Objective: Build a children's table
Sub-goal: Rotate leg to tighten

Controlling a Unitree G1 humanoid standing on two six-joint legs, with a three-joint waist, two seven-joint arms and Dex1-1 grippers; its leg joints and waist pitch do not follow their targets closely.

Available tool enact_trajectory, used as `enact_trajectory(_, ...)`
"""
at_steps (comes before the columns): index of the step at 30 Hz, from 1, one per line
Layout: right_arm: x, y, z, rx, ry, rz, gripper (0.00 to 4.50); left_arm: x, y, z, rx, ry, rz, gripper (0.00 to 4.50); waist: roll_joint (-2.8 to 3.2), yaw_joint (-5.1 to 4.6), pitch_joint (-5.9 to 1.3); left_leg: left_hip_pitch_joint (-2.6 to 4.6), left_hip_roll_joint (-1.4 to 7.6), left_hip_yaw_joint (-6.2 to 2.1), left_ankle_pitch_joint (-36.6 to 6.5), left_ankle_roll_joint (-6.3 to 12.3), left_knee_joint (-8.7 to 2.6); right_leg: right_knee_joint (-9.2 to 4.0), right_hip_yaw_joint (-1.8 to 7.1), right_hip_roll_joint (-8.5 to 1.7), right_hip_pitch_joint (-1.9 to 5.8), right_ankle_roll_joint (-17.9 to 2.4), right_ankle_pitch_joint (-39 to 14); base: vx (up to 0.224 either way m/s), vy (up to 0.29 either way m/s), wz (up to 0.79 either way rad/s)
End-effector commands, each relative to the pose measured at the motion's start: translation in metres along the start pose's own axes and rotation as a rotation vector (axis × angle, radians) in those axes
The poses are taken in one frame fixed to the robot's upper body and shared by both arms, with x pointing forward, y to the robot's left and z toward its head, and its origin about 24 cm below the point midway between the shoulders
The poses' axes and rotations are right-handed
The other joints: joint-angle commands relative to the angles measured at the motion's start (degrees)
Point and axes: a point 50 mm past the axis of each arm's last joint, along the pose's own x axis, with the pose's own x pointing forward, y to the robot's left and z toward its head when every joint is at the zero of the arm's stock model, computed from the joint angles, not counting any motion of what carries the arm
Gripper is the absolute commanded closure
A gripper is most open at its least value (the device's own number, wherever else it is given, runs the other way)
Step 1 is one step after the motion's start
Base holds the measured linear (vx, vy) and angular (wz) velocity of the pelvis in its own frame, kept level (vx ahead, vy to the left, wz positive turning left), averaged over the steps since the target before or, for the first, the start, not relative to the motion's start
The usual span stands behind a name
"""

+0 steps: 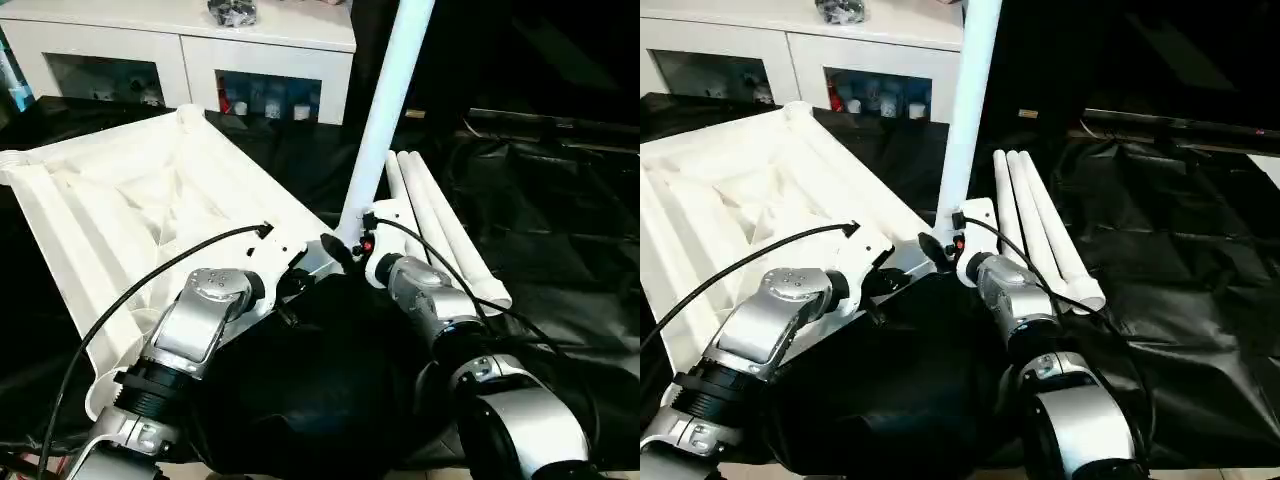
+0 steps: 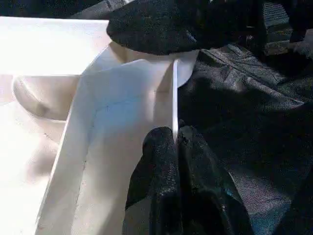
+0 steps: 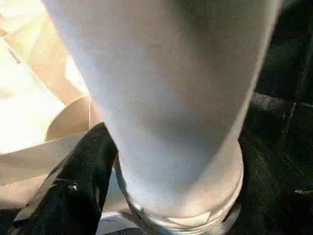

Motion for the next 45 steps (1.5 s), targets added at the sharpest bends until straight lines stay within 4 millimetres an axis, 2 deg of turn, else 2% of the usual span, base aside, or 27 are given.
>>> enact_trajectory(1,0.004,0.017,-0.016,-0.015,0.086,0.114,0.53,0.002,-0.018,0.027,0.095,-0.14,-0.1,4.5,0.42,-0.08,-3.1,0.99,2.48,-1.11,-13.8,-0.63,-3.85,-4.76,2.6,-4.67,2.12,-9.8,-10.9,0.0,0.0,0.0)
enact_trajectory(3,-0.001,0.013,-0.012,-0.059,0.077,0.18,0.53,-0.001,-0.015,0.023,0.106,-0.131,-0.121,4.5,0.48,-0.08,-3.11,1.07,2.55,-1.15,-14.5,-0.77,-3.88,-4.92,2.63,-4.73,2.06,-9.3,-12.5,0.0,0.0,0.0)
enact_trajectory(5,-0.01,0.006,-0.008,-0.145,0.073,0.279,0.53,-0.007,-0.012,0.016,0.117,-0.114,-0.165,4.5,0.43,0.13,-3.07,0.9,2.61,-1.11,-13.8,-0.19,-3.83,-4.9,2.68,-4.73,2.2,-9.0,-11.7,0.0,0.0,0.0)
enact_trajectory(8,-0.02,0.002,-0.006,-0.2,0.07,0.369,0.53,-0.012,-0.01,0.012,0.132,-0.112,-0.217,4.5,0.4,0.21,-3.23,0.79,2.59,-1.04,-11.3,0.9,-3.66,-4.4,2.6,-4.56,2.34,-10.2,-7.4,0.0,0.0,0.0)
enact_trajectory(10,-0.033,-0.001,-0.006,-0.238,0.073,0.498,0.53,-0.018,-0.01,0.008,0.156,-0.119,-0.288,4.5,0.66,0.52,-3.22,1.09,2.66,-0.9,-11.4,1.43,-3.56,-4.53,2.62,-4.48,2.31,-10.7,-6.3,0.0,0.0,0.0)
enact_trajectory(11,-0.036,-0.002,-0.006,-0.247,0.08,0.524,0.53,-0.02,-0.01,0.007,0.159,-0.123,-0.309,4.5,0.56,0.43,-3.3,1.0,2.65,-0.91,-11.1,1.45,-3.54,-4.27,2.63,-4.49,2.39,-11.1,-5.7,0.0,0.0,0.0)
enact_trajectory(17,-0.058,-0.008,-0.007,-0.265,0.104,0.674,0.53,-0.029,-0.003,-0.005,0.191,-0.094,-0.401,4.5,0.54,0.91,-3.06,1.21,2.74,-0.92,-12.9,1.39,-3.73,-4.74,2.65,-4.65,2.25,-11.0,-9.4,0.0,0.0,0.0)
enact_trajectory(18,-0.061,-0.008,-0.007,-0.268,0.109,0.704,0.53,-0.031,0.0,-0.007,0.195,-0.075,-0.408,4.5,0.82,1.05,-3.04,1.24,2.74,-0.94,-13.1,1.21,-3.74,-4.76,2.69,-4.66,2.18,-11.0,-9.7,0.0,0.0,0.0)
enact_trajectory(20,-0.061,-0.008,-0.007,-0.269,0.109,0.707,0.53,-0.031,0.0,-0.008,0.196,-0.073,-0.408,4.5,0.65,1.0,-3.02,1.24,2.79,-0.95,-13.5,0.78,-3.81,-4.76,2.66,-4.64,2.12,-11.0,-10.4,0.0,0.0,0.0)
enact_trajectory(21,-0.062,-0.007,-0.007,-0.27,0.109,0.712,0.77,-0.031,0.001,-0.008,0.197,-0.069,-0.408,4.5,0.63,0.99,-3.02,1.22,2.79,-0.97,-13.5,0.65,-3.82,-4.75,2.66,-4.7,2.13,-11.0,-10.5,0.0,0.0,0.0)
enact_trajectory(24,-0.064,-0.005,-0.008,-0.263,0.117,0.737,0.89,-0.034,0.005,-0.012,0.203,-0.053,-0.419,4.5,0.62,1.02,-3.0,1.24,2.78,-1.04,-13.9,0.2,-3.88,-4.85,2.67,-4.74,2.12,-10.7,-12.0,0.0,0.0,0.0)
enact_trajectory(27,-0.065,-0.001,-0.011,-0.254,0.128,0.758,1.25,-0.036,0.006,-0.013,0.208,-0.049,-0.427,4.5,0.63,1.15,-3.03,1.22,2.75,-0.99,-13.2,0.26,-3.85,-4.75,2.69,-4.66,2.15,-10.7,-11.0,0.0,0.0,0.0)
enact_trajectory(30,-0.061,0.0,-0.014,-0.25,0.131,0.72,1.45,-0.036,0.007,-0.013,0.2,-0.061,-0.415,4.5,0.65,1.19,-3.15,1.31,2.77,-0.9,-12.6,0.2,-3.76,-4.51,2.65,-4.65,2.09,-11.3,-9.1,0.0,0.0,0.0)
enact_trajectory(33,-0.053,-0.003,-0.017,-0.25,0.127,0.609,1.65,-0.035,0.007,-0.011,0.183,-0.079,-0.397,4.5,0.65,1.09,-3.0,1.27,2.77,-0.92,-13.4,-0.16,-3.86,-4.65,2.68,-4.74,1.99,-11.2,-10.4,0.0,0.0,0.0)
enact_trajectory(34,-0.049,-0.005,-0.019,-0.242,0.129,0.552,1.68,-0.034,0.007,-0.009,0.173,-0.086,-0.384,4.5,0.4,0.99,-2.93,1.24,2.67,-0.99,-14.1,-0.54,-3.93,-4.72,2.65,-4.83,1.98,-11.0,-12.4,0.0,0.0,0.0)
enact_trajectory(36,-0.039,-0.009,-0.021,-0.219,0.129,0.415,1.74,-0.03,0.007,-0.005,0.149,-0.102,-0.336,4.5,0.4,0.66,-2.88,1.27,2.68,-1.01,-14.7,-1.19,-3.96,-4.84,2.7,-4.99,1.84,-10.9,-14.4,0.0,0.0,0.0)
enact_trajectory(37,-0.032,-0.011,-0.023,-0.178,0.131,0.314,1.75,-0.027,0.006,-0.002,0.136,-0.113,-0.307,4.5,0.49,-0.04,-2.73,1.13,2.66,-1.36,-16.0,-2.46,-4.23,-5.07,2.65,-5.13,1.91,-10.1,-18.4,0.0,0.0,0.0)
enact_trajectory(40,-0.021,-0.008,-0.025,-0.093,0.119,0.207,1.75,-0.021,0.006,0.003,0.11,-0.121,-0.235,4.5,0.56,-0.49,-2.7,1.38,2.58,-1.42,-17.7,-2.78,-4.19,-5.51,2.72,-5.03,1.68,-8.8,-21.2,0.0,0.0,0.0)
enact_trajectory(41,-0.017,-0.004,-0.025,-0.064,0.112,0.179,1.76,-0.019,0.006,0.006,0.099,-0.121,-0.203,4.5,0.69,-0.54,-2.69,1.75,2.72,-1.32,-18.5,-2.62,-4.09,-5.65,2.88,-5.09,1.27,-9.1,-21.0,0.0,0.0,0.0)
enact_trajectory(45,-0.004,0.008,-0.026,-0.01,0.118,0.082,1.76,-0.011,0.003,0.015,0.039,-0.12,-0.092,4.5,0.76,-0.67,-2.93,1.54,2.69,-1.25,-17.0,-2.73,-4.16,-5.11,2.77,-4.73,1.54,-9.7,-16.6,0.0,0.0,0.0)
